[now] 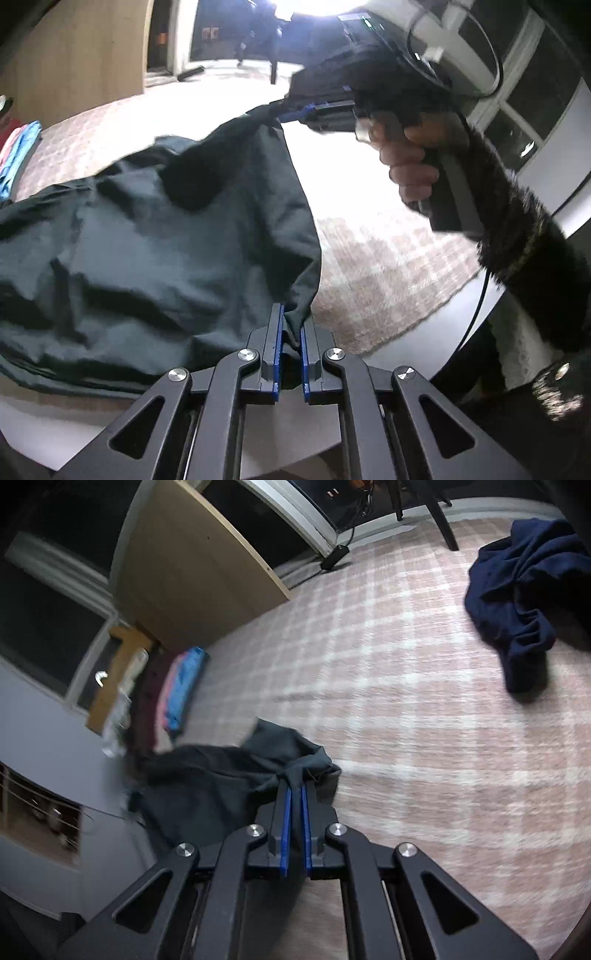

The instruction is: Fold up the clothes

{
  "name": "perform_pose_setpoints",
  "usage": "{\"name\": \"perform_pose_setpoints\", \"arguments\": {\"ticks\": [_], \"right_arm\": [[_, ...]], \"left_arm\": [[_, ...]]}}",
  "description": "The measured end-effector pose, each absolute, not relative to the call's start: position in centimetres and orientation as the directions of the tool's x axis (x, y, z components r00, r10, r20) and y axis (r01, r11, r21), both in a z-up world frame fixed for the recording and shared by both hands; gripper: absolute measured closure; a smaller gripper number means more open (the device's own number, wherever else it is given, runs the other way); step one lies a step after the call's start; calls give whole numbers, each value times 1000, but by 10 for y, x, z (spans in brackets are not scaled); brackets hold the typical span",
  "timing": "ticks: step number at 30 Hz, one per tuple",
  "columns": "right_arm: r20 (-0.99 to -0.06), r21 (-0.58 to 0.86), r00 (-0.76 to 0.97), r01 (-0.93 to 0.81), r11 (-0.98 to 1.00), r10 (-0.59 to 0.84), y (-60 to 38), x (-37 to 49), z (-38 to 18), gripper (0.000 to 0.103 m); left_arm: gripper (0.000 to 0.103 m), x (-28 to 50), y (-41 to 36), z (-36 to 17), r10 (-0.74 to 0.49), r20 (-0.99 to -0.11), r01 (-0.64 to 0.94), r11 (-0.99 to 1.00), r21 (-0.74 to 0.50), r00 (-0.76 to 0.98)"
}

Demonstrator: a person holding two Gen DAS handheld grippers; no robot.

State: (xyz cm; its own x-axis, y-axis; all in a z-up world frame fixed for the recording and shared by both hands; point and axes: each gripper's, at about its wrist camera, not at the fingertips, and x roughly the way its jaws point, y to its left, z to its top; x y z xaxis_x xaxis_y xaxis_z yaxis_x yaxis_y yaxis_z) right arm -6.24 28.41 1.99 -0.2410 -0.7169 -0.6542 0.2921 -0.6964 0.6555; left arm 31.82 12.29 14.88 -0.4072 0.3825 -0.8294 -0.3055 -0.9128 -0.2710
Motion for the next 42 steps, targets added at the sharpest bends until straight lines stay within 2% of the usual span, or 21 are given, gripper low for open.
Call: {"name": "perform_pose_setpoints", "arguments": {"ticks": [6,13,20,28,30,31,33,34,37,38,42], "right_arm": [[-600,681,-265,324,-656,-754,238,-57,59,98],[-566,657,-279,414,-630,-775,128,-49,108,98],[-595,613,-248,474,-632,-764,-20,-43,108,98],[-676,555,-213,482,-678,-705,-136,-41,71,98],[-694,538,-197,497,-681,-692,-153,-41,62,97],[-706,532,-177,507,-678,-686,-160,-42,59,96],[-720,535,-157,495,-685,-676,-159,-43,61,92],[-698,560,-161,485,-672,-698,-149,-43,68,91],[-623,591,-239,479,-649,-744,-95,-34,98,75],[-617,571,-285,479,-667,-734,-73,-29,108,71],[-698,361,-458,439,-823,-550,-3,-5,112,71]], "left_arm": [[96,317,64,168,407,-782,-275,-911,-308,-471],[96,328,-55,174,386,-760,-202,-922,-329,-522],[96,338,-176,176,350,-743,-125,-931,-343,-571],[96,330,-255,127,358,-787,-73,-925,-374,-504],[93,330,-264,117,363,-802,-79,-925,-372,-473],[87,327,-267,111,340,-827,-65,-935,-350,-447],[87,325,-274,108,311,-852,-45,-945,-323,-421],[87,325,-279,110,304,-854,-38,-947,-319,-421],[84,326,-290,131,283,-847,-41,-954,-297,-449],[82,327,-293,140,276,-842,-45,-956,-289,-463],[77,291,-273,163,244,-828,-150,-970,-194,-505]]}}
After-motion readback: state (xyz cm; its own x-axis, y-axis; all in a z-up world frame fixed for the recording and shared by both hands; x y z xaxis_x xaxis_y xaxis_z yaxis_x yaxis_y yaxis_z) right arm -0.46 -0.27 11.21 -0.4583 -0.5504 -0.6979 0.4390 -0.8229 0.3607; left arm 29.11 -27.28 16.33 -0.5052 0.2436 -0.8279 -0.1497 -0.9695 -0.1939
